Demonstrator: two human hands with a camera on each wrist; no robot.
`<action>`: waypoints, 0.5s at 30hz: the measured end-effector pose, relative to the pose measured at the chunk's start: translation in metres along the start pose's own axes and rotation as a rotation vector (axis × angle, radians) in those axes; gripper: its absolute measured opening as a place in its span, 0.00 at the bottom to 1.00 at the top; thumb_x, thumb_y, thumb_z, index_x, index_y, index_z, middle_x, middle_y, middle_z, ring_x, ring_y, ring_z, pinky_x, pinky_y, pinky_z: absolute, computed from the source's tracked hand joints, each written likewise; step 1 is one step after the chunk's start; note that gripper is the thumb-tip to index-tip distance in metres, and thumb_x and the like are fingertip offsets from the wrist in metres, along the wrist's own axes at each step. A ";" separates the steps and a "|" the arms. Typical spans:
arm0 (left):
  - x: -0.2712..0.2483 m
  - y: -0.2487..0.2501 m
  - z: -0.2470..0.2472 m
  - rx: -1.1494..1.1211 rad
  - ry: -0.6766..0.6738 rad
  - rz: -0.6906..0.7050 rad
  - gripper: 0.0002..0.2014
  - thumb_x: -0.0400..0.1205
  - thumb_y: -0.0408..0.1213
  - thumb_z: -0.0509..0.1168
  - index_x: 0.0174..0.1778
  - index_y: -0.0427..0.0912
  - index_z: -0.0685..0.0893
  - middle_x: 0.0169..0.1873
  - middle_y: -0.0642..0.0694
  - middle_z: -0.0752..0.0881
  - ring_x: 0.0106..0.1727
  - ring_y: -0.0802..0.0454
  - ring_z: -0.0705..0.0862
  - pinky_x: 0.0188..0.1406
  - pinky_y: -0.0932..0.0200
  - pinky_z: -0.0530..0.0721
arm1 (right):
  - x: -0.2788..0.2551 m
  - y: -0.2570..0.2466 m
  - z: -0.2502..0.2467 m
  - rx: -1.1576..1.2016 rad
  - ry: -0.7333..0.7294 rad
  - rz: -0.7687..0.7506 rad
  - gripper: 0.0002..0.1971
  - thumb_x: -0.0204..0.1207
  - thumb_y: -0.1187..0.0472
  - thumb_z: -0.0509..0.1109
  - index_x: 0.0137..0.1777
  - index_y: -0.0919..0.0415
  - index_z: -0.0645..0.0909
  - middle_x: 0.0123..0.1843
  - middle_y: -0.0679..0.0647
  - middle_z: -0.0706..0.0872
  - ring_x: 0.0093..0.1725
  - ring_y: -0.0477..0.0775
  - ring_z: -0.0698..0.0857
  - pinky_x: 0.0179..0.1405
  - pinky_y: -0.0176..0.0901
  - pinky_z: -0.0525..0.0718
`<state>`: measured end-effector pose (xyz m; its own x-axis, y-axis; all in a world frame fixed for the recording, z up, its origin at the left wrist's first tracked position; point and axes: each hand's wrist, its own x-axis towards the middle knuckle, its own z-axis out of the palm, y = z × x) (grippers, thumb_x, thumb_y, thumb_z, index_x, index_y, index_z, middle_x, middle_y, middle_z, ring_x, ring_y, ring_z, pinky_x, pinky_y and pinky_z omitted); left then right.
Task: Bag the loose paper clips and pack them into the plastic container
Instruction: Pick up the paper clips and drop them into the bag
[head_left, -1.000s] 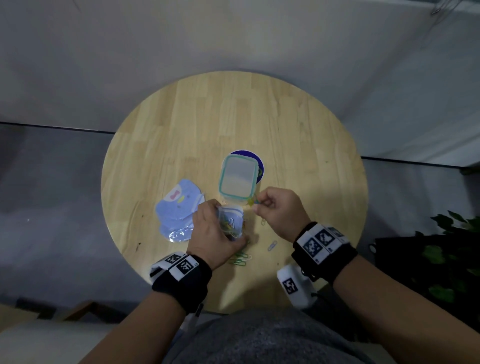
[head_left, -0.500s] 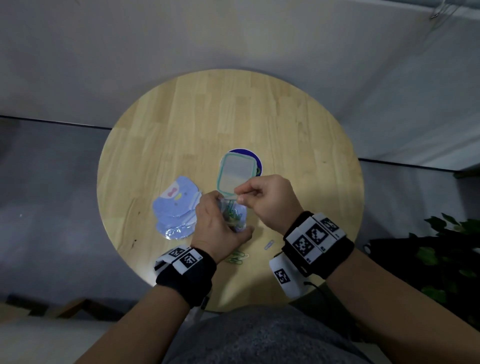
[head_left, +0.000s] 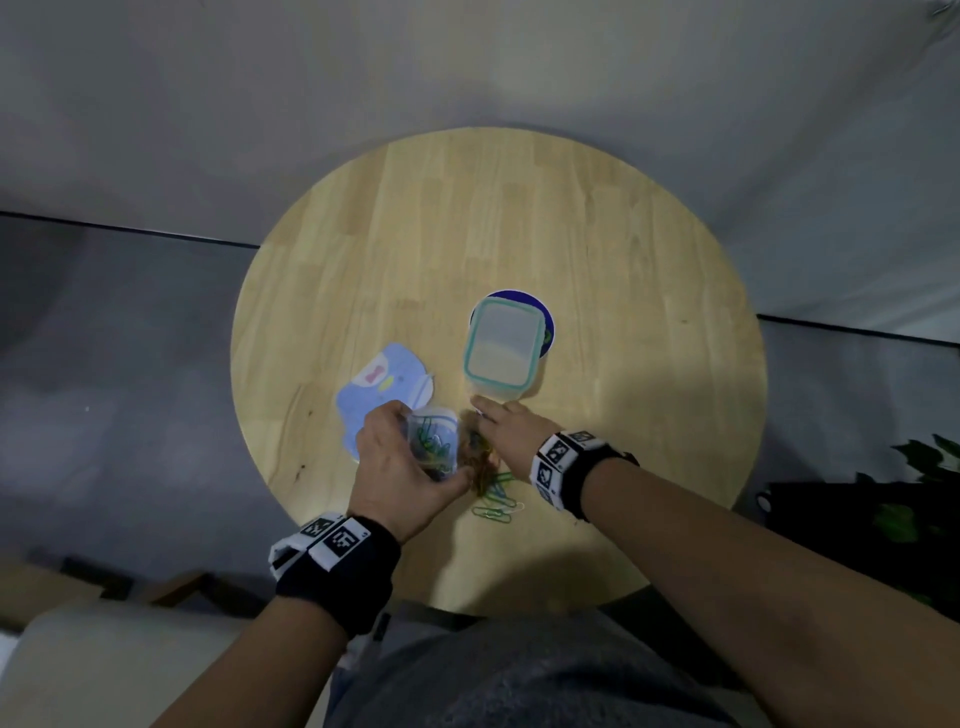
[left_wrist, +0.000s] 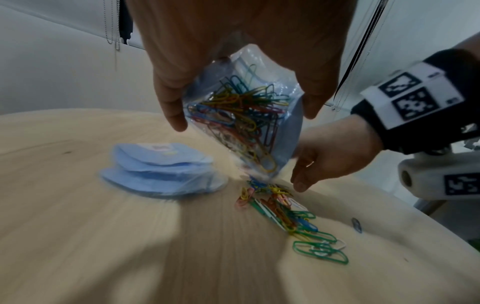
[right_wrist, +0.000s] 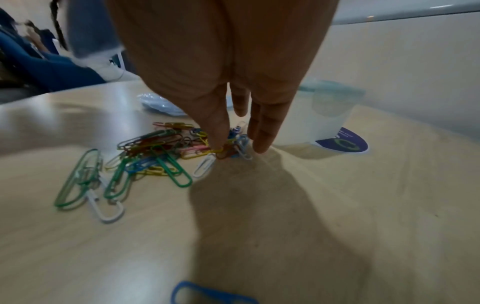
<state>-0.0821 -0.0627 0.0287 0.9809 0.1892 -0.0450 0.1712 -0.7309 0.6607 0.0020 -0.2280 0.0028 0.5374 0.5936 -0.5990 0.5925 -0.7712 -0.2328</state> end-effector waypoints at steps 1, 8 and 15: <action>-0.002 -0.002 -0.001 0.009 -0.007 -0.004 0.42 0.57 0.62 0.67 0.59 0.37 0.68 0.52 0.45 0.70 0.55 0.46 0.71 0.50 0.67 0.64 | 0.006 0.000 0.002 -0.022 -0.031 0.022 0.42 0.74 0.76 0.62 0.83 0.54 0.46 0.86 0.54 0.43 0.79 0.67 0.59 0.75 0.56 0.68; -0.002 -0.007 -0.003 0.034 0.002 0.015 0.40 0.58 0.60 0.68 0.58 0.37 0.68 0.51 0.44 0.69 0.53 0.45 0.71 0.48 0.66 0.64 | 0.001 0.005 0.014 -0.026 0.033 0.007 0.34 0.73 0.75 0.61 0.79 0.61 0.59 0.77 0.62 0.64 0.69 0.67 0.70 0.67 0.60 0.76; 0.001 -0.003 0.003 -0.007 -0.023 0.037 0.40 0.57 0.60 0.68 0.59 0.38 0.67 0.51 0.48 0.68 0.54 0.47 0.71 0.50 0.64 0.66 | -0.022 0.014 0.026 0.065 0.135 0.050 0.36 0.72 0.76 0.57 0.80 0.54 0.59 0.81 0.62 0.61 0.73 0.66 0.68 0.64 0.56 0.74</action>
<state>-0.0818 -0.0620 0.0242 0.9884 0.1472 -0.0373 0.1342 -0.7323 0.6676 -0.0177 -0.2578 -0.0073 0.6437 0.5763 -0.5036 0.5254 -0.8112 -0.2567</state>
